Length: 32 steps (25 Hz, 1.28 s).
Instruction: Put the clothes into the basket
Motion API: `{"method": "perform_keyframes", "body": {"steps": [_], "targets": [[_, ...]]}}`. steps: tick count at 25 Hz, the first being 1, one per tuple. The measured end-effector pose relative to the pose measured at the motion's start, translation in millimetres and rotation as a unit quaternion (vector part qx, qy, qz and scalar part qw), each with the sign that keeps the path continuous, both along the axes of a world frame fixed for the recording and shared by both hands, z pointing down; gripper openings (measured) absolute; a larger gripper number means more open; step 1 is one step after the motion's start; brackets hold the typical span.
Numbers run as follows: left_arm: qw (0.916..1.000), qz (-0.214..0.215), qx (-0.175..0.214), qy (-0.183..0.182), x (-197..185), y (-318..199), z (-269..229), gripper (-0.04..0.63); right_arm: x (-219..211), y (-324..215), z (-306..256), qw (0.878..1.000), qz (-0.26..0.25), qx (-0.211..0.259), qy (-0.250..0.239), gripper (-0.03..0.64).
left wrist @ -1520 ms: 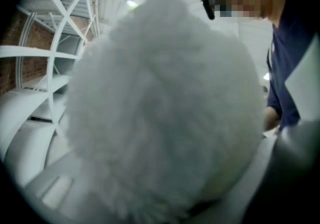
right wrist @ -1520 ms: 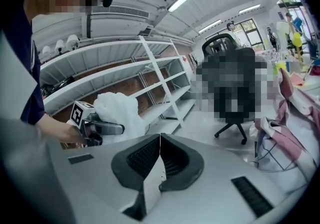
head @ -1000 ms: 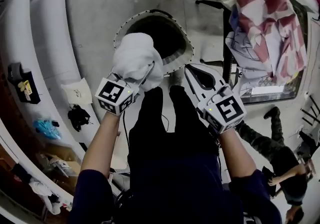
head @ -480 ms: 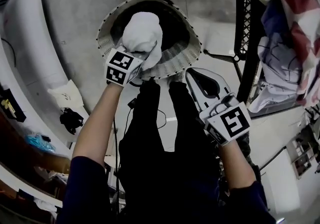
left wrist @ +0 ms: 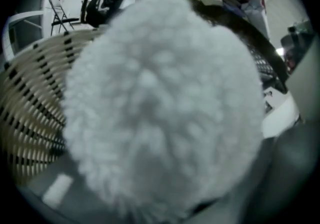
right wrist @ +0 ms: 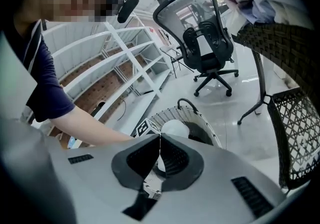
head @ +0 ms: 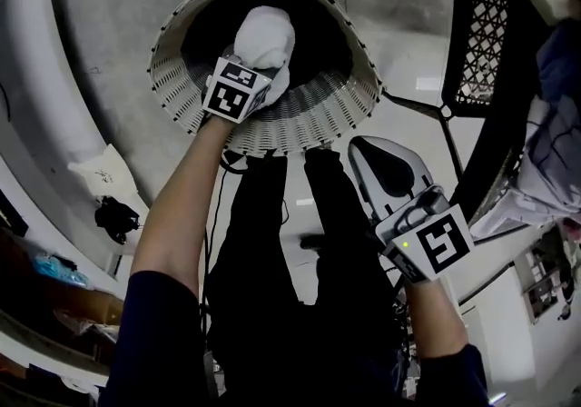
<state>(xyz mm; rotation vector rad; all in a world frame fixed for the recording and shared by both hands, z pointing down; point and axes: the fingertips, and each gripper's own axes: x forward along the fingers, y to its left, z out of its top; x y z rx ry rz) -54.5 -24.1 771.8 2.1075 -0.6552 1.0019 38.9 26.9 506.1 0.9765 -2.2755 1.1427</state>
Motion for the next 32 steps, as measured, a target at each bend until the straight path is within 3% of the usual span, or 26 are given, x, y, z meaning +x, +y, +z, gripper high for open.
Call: {"method": "perform_keyframes", "body": {"steps": [5, 10, 14, 17, 23, 32], "targets": [[0.997, 0.035, -0.022, -0.065, -3.3, 8.5, 36.7, 0.227, -1.7, -3.0, 14.8, 1.0, -0.002, -0.009, -0.002, 0.008], [0.9852, 0.113, -0.065, -0.112, -7.2, 34.9, 58.8, 0.262, -12.4, -3.6, 22.2, 1.0, -0.007, -0.013, -0.01, 0.008], [0.9811, 0.145, -0.059, -0.114, -6.3, 39.7, 57.1, 0.276, -17.5, -6.0, 22.4, 1.0, -0.004, -0.019, -0.014, 0.008], [0.9793, 0.158, -0.063, -0.11, -2.6, 41.1, 58.1, 0.326, -17.4, -8.0, 25.0, 1.0, -0.004, -0.023, -0.013, 0.008], [0.9816, 0.151, -0.052, -0.105, -5.1, 39.1, 50.4, 0.385, -22.6, -13.0, 23.0, 1.0, -0.006, -0.02, -0.013, 0.008], [0.9934, 0.084, -0.024, -0.075, -17.6, 21.7, -4.7, 0.384, -39.2, -23.7, -6.8, 1.0, -0.027, 0.003, -0.017, 0.008]]}}
